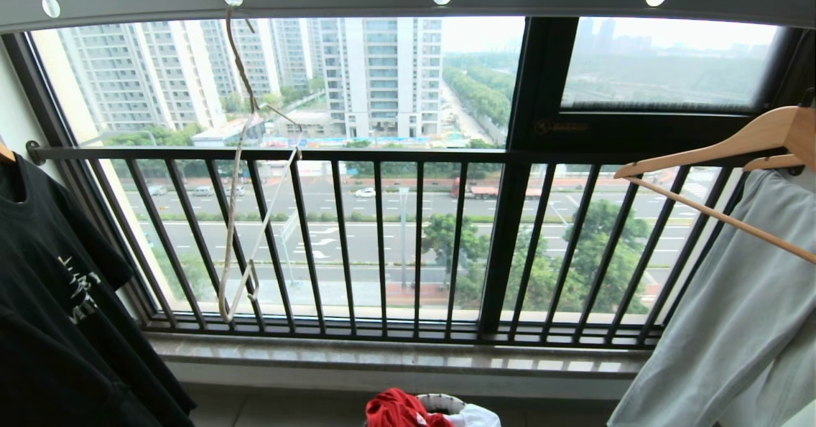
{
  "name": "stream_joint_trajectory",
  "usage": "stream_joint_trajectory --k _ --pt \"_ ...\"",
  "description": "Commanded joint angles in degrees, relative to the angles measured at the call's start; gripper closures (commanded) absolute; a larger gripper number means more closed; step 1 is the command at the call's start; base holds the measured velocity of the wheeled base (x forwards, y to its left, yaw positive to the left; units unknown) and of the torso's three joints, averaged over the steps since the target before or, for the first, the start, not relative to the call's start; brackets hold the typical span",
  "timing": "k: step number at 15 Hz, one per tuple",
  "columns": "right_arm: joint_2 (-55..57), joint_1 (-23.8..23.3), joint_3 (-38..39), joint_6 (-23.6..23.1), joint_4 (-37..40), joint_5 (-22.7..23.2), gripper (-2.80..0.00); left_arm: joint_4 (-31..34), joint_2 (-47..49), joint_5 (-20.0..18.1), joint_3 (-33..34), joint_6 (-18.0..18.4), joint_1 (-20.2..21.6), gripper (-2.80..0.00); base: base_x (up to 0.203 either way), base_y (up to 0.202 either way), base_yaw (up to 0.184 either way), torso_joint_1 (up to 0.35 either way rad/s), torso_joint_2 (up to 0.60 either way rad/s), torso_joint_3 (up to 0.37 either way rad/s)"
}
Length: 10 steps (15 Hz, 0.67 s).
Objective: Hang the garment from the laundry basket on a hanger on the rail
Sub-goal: Pick up the clothes rack on the clothesline
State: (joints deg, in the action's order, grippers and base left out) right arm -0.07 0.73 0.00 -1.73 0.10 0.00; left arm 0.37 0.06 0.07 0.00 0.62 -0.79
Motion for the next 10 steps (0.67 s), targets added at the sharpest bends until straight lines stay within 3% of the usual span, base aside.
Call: stream_joint_trajectory --k 1,10 --pt "0.1 0.0 0.0 0.0 0.0 0.0 0.00 0.0 0.0 0.0 0.0 0.0 0.0 0.00 0.000 0.000 0.000 0.000 0.00 0.000" --pt "0.1 0.1 0.0 0.0 0.0 0.0 0.00 0.0 0.0 0.0 0.0 0.1 0.0 0.00 0.000 0.000 0.000 0.000 0.00 0.000"
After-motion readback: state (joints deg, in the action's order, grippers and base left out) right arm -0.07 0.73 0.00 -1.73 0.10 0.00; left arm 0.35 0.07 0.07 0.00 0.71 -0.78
